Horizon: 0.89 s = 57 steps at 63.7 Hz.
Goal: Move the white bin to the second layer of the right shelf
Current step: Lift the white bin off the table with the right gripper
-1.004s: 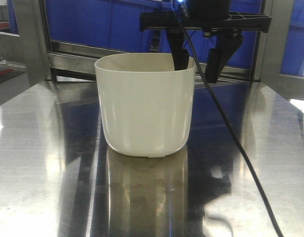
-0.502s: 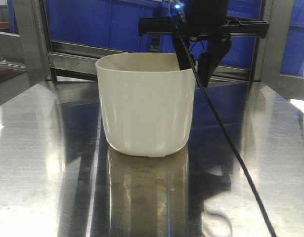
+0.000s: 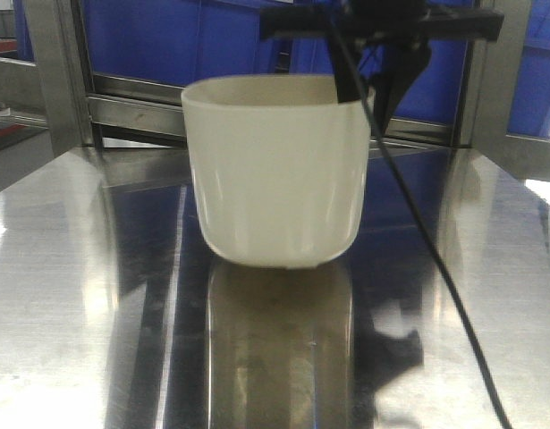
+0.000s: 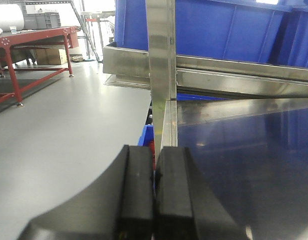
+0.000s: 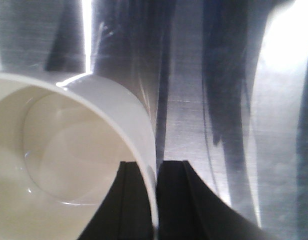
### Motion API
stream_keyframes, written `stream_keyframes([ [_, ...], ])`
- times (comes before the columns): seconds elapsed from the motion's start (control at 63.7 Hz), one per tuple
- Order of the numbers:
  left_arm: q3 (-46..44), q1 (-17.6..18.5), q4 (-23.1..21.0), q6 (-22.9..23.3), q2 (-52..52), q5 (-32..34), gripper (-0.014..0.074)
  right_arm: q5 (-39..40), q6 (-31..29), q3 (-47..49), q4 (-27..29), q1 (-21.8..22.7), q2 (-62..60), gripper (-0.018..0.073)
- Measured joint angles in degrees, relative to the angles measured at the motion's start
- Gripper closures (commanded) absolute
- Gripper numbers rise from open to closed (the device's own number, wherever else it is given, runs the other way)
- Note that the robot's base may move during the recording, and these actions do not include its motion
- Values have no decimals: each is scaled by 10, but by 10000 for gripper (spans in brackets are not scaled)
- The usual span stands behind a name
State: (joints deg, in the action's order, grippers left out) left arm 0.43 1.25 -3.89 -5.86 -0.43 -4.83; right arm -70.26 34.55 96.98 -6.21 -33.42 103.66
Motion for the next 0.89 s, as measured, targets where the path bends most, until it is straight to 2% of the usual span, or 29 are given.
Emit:
stream_keyframes([
  [0.157,0,0,0,0,0,0,512,0,-116,-6,-1,11,-42,494],
  [0.267,0,0,0,0,0,0,512,12,-177,-33,-1,36,-75,494],
  [0.69,0,0,0,0,0,0,512,158,-214,-247,-7,186,-276,503],
  [0.894,0,0,0,0,0,0,512,205,-290,-342,35,240,-370,503],
])
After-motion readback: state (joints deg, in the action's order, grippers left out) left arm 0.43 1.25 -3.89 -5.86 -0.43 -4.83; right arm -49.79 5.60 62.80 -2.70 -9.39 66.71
